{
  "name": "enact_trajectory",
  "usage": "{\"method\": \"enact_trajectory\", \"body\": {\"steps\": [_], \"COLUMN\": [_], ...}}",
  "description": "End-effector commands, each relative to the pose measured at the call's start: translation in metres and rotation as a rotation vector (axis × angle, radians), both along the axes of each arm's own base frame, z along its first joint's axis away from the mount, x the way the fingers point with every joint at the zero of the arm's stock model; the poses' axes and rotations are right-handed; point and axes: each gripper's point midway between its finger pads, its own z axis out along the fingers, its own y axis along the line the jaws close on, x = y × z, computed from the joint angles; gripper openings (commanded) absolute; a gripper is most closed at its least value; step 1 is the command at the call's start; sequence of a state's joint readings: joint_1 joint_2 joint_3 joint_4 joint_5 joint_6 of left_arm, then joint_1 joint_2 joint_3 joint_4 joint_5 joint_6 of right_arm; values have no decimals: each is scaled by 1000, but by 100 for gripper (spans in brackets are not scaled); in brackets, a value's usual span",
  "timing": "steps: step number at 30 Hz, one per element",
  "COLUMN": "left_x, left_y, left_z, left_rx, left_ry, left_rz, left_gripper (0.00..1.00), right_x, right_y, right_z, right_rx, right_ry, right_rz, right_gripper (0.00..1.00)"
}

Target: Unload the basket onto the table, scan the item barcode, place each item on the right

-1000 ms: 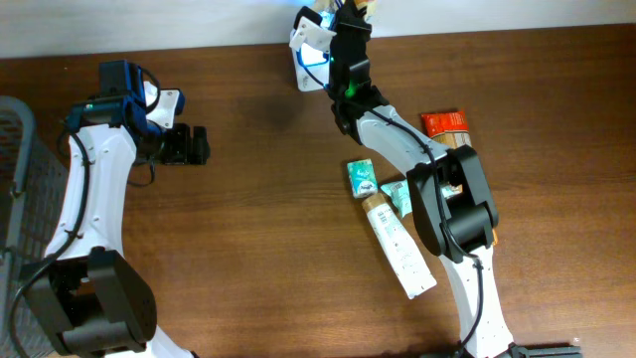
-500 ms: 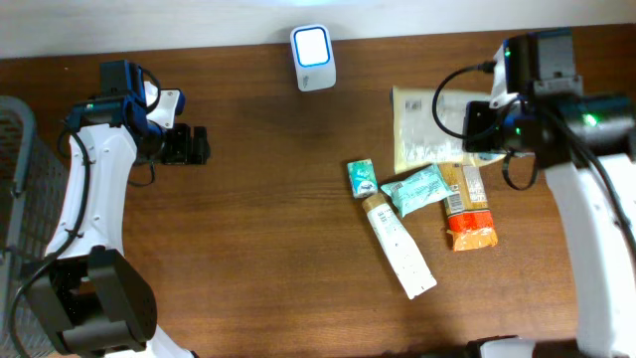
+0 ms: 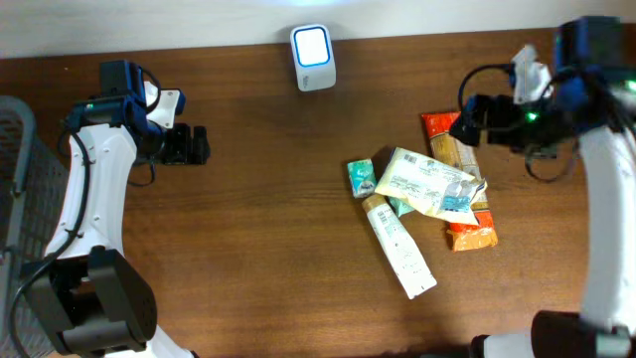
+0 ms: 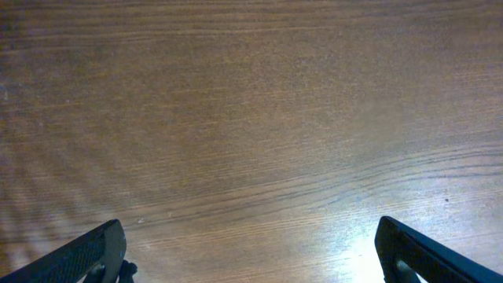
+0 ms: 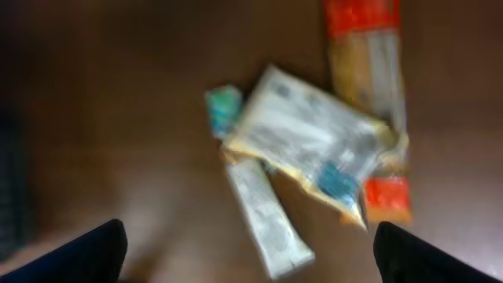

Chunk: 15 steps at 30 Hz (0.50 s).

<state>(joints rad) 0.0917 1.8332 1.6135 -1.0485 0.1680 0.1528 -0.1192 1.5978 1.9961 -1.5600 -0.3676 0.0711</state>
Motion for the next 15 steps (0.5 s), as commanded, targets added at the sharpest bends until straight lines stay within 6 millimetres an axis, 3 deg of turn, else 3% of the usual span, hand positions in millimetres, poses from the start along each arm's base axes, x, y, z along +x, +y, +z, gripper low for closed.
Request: {"method": "enact_trajectory", "body": {"steps": [1,3,6,8,9,10,12,13,15], "left_x": [1,1,1,1,1,1,1,1,1], "left_y": [-2,-2,-2,-2,-2,-2,-2,-2,-2], "left_z": [1,1,1,1,1,1,1,1,1], "left_rx": [-10,-10,-10,-10,-10,-10,-10,-10,-10], "left_ry": [-3,-3,-3,-3,-3,-4,-3,-3,-3], "left_rz": [4,4,4,4,4,4,4,4,4], "left_gripper": [99,99,99,99,99,99,99,99,99], "right_x": [-6,-21,-58,-65,-57,-50,-46,-53,-66], "right_y": [16,11,-4,-16,-18,-17,-15,-14,-12], "right_z": [65,75,106,120,121,112,69,25,-22], "right_rx": [48,-5,-152,-242,-263,-268,-281,-291,-298], "right_ry": [-205,-239,-379,-486,-626,-737,-934,-1065,-1181], "right_rz": [52,45,25,-11,-26,-30,-41,-50,-60], "right_gripper": [99,99,99,99,99,99,99,99,98]}}
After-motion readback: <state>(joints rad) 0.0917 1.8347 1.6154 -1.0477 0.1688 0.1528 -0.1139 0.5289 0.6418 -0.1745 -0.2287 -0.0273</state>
